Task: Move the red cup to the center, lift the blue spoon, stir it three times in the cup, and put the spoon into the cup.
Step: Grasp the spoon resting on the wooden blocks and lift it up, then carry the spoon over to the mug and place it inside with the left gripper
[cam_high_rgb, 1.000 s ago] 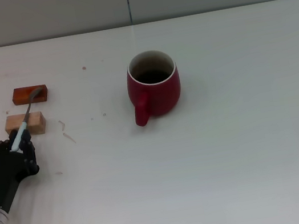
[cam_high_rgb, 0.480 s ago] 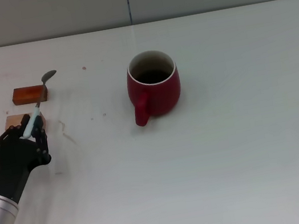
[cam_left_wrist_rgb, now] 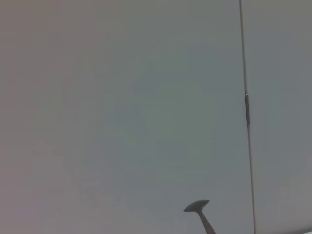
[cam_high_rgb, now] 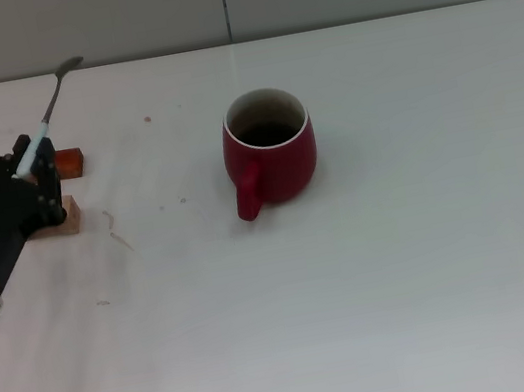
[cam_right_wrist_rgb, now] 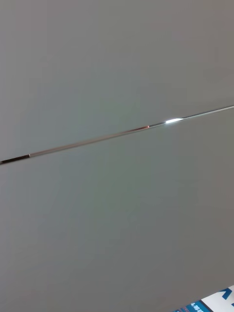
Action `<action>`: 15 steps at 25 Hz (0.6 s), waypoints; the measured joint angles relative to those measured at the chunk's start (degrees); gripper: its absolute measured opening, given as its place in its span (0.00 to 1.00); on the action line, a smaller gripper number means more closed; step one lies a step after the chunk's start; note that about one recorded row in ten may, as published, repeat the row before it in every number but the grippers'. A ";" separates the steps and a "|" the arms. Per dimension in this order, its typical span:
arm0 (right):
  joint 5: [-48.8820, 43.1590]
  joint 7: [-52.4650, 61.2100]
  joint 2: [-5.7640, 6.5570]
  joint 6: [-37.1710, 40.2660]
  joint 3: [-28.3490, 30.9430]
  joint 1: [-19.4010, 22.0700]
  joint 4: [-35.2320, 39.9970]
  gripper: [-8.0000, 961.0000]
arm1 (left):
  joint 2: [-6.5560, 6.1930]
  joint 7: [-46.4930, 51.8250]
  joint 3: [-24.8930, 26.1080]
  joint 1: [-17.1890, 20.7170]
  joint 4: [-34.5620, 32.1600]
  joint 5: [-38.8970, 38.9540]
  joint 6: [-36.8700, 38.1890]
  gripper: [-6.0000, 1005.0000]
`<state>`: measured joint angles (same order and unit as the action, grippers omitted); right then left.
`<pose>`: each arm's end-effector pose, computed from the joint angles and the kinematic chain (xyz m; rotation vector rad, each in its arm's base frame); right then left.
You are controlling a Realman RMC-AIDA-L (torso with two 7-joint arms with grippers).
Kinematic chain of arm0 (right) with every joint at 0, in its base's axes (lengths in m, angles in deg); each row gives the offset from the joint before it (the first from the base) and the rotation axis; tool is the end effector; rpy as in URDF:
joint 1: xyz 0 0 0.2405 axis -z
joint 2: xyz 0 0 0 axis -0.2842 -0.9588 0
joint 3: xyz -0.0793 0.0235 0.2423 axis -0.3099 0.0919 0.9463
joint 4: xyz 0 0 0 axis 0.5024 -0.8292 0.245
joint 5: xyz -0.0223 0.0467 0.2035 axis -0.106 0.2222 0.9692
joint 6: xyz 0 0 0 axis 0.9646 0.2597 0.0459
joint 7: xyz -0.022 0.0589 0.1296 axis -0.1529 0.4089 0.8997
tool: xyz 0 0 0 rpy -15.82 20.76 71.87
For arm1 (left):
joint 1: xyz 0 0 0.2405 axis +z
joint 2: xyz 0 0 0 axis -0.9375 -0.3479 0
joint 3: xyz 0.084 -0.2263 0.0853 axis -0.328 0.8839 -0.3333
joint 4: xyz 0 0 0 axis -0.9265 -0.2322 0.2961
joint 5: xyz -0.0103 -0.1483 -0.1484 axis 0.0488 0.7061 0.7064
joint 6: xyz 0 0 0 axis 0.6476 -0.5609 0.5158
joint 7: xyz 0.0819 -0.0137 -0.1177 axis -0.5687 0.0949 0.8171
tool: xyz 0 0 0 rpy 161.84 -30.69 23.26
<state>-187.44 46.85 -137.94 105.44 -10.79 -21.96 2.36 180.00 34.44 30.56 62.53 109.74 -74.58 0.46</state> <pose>0.3710 0.1996 0.0314 -1.1865 0.5630 0.9145 -0.3162 0.2856 -0.0196 -1.8085 -0.4702 -0.6280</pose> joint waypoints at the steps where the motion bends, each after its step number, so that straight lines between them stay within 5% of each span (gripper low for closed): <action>1: 0.00 0.02 0.00 0.02 0.00 0.00 0.00 0.85 | -0.83 -0.21 0.80 0.40 2.50 -0.63 -2.17 0.17; 4: 0.00 0.05 0.00 0.09 0.00 0.01 0.00 0.85 | -2.79 -0.20 4.28 2.29 10.56 -5.14 -10.05 0.17; 7: 0.00 0.08 -0.01 0.13 0.00 0.00 -0.01 0.85 | -4.81 0.45 10.72 6.88 26.33 -13.47 -27.25 0.17; 11: 0.00 0.09 -0.01 0.12 0.00 0.00 0.00 0.85 | -5.92 0.58 12.75 9.30 34.91 -16.84 -34.34 0.17; 15: 0.00 0.11 -0.01 0.13 0.00 0.00 0.00 0.85 | -8.80 1.88 13.10 10.34 43.65 -17.98 -39.53 0.17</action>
<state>-187.44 46.96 -137.95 105.56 -10.79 -21.96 2.36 171.20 36.32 43.66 72.87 153.39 -92.55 -39.06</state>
